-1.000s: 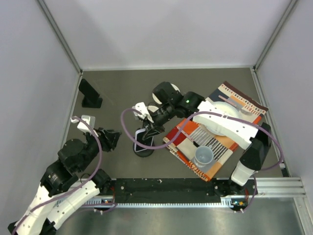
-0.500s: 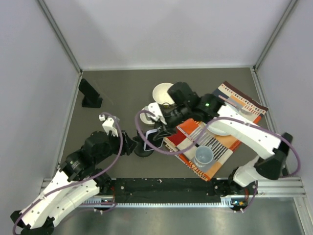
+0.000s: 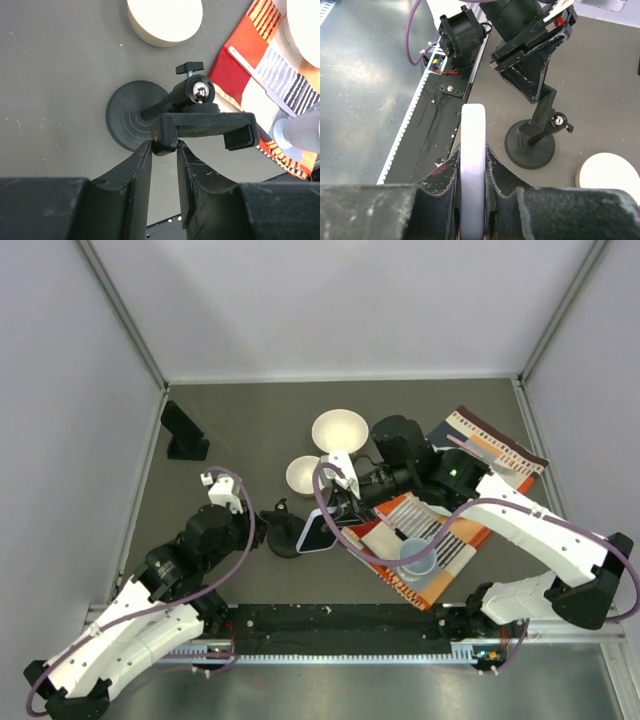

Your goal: Place the phone on the phone stand

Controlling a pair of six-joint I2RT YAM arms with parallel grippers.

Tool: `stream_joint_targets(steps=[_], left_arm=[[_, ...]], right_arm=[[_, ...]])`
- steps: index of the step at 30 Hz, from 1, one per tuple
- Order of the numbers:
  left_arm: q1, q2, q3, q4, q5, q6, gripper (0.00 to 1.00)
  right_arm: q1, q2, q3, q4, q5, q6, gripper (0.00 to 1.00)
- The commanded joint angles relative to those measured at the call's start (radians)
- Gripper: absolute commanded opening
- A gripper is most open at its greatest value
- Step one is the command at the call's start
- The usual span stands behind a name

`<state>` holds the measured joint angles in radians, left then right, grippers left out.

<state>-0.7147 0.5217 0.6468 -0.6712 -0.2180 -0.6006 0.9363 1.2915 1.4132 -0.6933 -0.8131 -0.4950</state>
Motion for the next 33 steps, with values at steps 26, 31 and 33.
stream_joint_targets(steps=[26,31,33], left_arm=[[0.003,-0.081,-0.012,0.082,-0.063,0.064,0.38],[0.003,-0.063,-0.044,0.146,-0.052,0.137,0.3],[0.003,-0.06,-0.055,0.176,-0.05,0.179,0.29]], right_arm=[[0.062,0.098,0.023,0.324,0.002,0.174,0.0],[0.062,0.13,0.062,0.328,0.045,0.266,0.0],[0.064,0.131,0.063,0.33,0.049,0.273,0.0]])
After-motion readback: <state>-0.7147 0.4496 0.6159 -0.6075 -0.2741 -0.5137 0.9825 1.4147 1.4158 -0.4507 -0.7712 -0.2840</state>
